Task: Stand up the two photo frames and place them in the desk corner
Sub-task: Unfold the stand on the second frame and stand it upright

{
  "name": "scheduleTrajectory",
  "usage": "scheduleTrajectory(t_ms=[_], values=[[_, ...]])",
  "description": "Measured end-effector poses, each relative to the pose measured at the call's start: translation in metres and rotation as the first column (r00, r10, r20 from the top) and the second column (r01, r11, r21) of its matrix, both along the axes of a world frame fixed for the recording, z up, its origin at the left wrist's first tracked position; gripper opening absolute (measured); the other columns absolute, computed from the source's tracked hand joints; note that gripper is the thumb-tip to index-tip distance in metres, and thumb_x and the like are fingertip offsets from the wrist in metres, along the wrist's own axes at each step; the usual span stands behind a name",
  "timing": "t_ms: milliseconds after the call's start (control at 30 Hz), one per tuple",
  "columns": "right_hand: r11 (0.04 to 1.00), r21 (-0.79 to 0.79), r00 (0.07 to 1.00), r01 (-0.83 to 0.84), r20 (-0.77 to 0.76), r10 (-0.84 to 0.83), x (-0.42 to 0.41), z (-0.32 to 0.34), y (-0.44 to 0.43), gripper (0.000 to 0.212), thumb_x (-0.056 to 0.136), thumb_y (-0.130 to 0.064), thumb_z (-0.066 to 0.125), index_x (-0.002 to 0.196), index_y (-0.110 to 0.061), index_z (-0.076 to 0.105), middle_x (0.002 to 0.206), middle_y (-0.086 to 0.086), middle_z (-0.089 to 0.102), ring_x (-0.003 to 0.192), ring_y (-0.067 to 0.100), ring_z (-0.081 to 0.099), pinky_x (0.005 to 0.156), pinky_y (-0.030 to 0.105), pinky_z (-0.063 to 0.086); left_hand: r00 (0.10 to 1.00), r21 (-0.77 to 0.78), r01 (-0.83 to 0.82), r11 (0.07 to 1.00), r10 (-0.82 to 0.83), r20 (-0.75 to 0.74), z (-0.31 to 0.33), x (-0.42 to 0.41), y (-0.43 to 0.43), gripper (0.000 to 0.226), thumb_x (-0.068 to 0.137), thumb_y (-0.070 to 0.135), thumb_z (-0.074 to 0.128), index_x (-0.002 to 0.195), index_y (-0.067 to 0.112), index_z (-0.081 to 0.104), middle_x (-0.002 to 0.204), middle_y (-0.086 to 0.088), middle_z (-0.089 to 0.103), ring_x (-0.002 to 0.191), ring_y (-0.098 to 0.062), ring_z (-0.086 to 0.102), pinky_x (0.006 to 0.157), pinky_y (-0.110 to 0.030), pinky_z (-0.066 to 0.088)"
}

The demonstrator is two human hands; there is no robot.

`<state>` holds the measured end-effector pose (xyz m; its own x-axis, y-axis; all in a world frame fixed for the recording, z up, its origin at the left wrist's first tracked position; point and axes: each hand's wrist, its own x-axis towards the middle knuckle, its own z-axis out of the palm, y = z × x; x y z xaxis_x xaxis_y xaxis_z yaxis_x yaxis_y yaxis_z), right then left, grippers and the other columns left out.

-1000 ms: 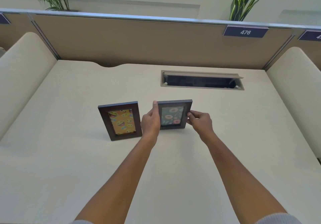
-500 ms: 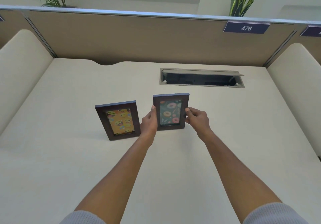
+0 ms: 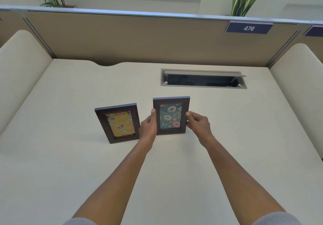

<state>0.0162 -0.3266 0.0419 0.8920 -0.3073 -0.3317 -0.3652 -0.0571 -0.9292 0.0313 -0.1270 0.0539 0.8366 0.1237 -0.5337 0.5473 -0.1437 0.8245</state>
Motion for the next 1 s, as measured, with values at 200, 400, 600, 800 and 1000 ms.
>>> scheduleTrajectory(t_ms=[200, 400, 600, 800, 1000], values=[[1.000, -0.009, 1.000, 0.022, -0.005, -0.022, -0.001, -0.003, 0.003, 0.029, 0.100, -0.038, 0.062, 0.113, -0.019, 0.080, 0.109, 0.000, 0.080, 0.106, 0.023, 0.075, 0.099, 0.044, 0.059, 1.000, -0.004, 0.008, 1.000, -0.008, -0.017, 0.001, 0.000, 0.001, 0.069, 0.089, 0.082, 0.034, 0.125, 0.035, 0.070, 0.127, 0.006, 0.070, 0.118, -0.023, 0.060, 0.103, -0.044, 0.049], [0.999, -0.024, 0.999, 0.048, -0.012, -0.048, -0.005, -0.005, 0.007, 0.026, 0.099, -0.039, 0.063, 0.110, -0.022, 0.080, 0.105, -0.002, 0.081, 0.102, 0.022, 0.076, 0.098, 0.041, 0.060, 1.000, 0.004, 0.027, 1.000, -0.027, -0.014, -0.003, -0.004, 0.006, 0.072, 0.090, 0.082, 0.032, 0.120, 0.030, 0.072, 0.119, 0.003, 0.072, 0.112, -0.024, 0.063, 0.094, -0.042, 0.052], [0.998, 0.000, 0.998, 0.055, -0.033, -0.055, -0.008, -0.001, 0.009, 0.032, 0.098, -0.037, 0.066, 0.115, -0.013, 0.078, 0.109, 0.001, 0.079, 0.105, 0.023, 0.074, 0.097, 0.041, 0.060, 0.998, 0.023, 0.058, 0.998, -0.058, -0.015, 0.001, -0.007, 0.011, 0.059, 0.092, 0.080, 0.030, 0.094, 0.037, 0.070, 0.104, 0.007, 0.071, 0.096, -0.015, 0.062, 0.081, -0.036, 0.046], [0.984, -0.124, 0.991, 0.129, -0.023, -0.133, -0.019, 0.002, 0.018, 0.028, 0.094, -0.035, 0.071, 0.111, -0.014, 0.076, 0.111, 0.002, 0.076, 0.103, 0.023, 0.072, 0.100, 0.049, 0.057, 0.981, 0.196, 0.133, 0.972, -0.157, 0.114, -0.004, -0.027, 0.011, 0.069, 0.102, 0.065, 0.025, 0.132, 0.014, 0.061, 0.128, -0.005, 0.068, 0.129, -0.031, 0.056, 0.100, -0.043, 0.046], [0.884, -0.293, 0.927, 0.363, 0.207, -0.312, -0.020, 0.032, 0.038, 0.027, 0.096, -0.024, 0.068, 0.118, -0.009, 0.068, 0.116, 0.005, 0.073, 0.084, 0.012, 0.066, 0.071, 0.010, 0.050, 0.898, 0.290, 0.071, 0.954, -0.188, 0.398, 0.018, -0.048, 0.020, 0.043, 0.106, 0.053, 0.031, 0.080, 0.032, 0.058, 0.058, 0.008, 0.054, 0.060, 0.000, 0.056, 0.054, -0.016, 0.036]])
